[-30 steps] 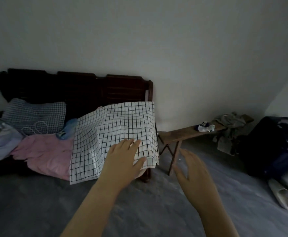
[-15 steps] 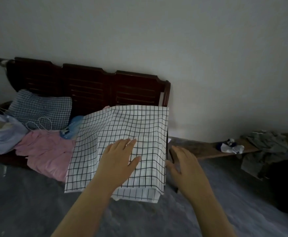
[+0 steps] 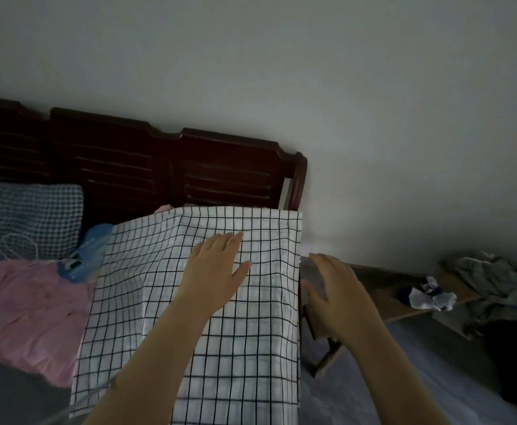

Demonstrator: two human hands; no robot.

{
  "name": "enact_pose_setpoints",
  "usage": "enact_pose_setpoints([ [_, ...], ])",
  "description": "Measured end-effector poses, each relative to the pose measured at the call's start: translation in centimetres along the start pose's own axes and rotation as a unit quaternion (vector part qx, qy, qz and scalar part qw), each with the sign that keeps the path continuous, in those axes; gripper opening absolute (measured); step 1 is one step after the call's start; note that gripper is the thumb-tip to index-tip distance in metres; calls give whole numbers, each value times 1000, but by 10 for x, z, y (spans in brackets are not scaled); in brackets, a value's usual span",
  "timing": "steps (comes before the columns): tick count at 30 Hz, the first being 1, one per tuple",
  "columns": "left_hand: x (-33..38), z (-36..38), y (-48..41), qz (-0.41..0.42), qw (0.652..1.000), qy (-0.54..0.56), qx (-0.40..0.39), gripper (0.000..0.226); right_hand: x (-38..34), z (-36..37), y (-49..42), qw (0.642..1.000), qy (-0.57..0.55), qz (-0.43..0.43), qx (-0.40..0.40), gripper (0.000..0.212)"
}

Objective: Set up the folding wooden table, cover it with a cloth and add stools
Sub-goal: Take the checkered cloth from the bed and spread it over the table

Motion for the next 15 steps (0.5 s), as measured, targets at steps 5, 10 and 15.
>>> enact_pose_setpoints([
  [5, -9, 35, -83, -21, 999, -15, -22, 63, 37, 14, -76, 1000, -2, 9, -21, 56],
  [10, -21, 87, -153, -54, 998, -20, -38, 67, 84, 51, -162, 998, -11, -12, -57, 60],
  [15, -33, 153, -214, -104, 992, -30, -64, 67, 139, 107, -254, 992, -23, -43, -115, 62],
])
Point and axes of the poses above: each hand's wrist, its own y-axis away from the middle knuckle, its own z-axis out of the palm, x = y × z, the point moved 6 cm from there along -y, towards the middle knuckle, and after that the axes turned 7 degrees about -z, right-handed, at the moved point
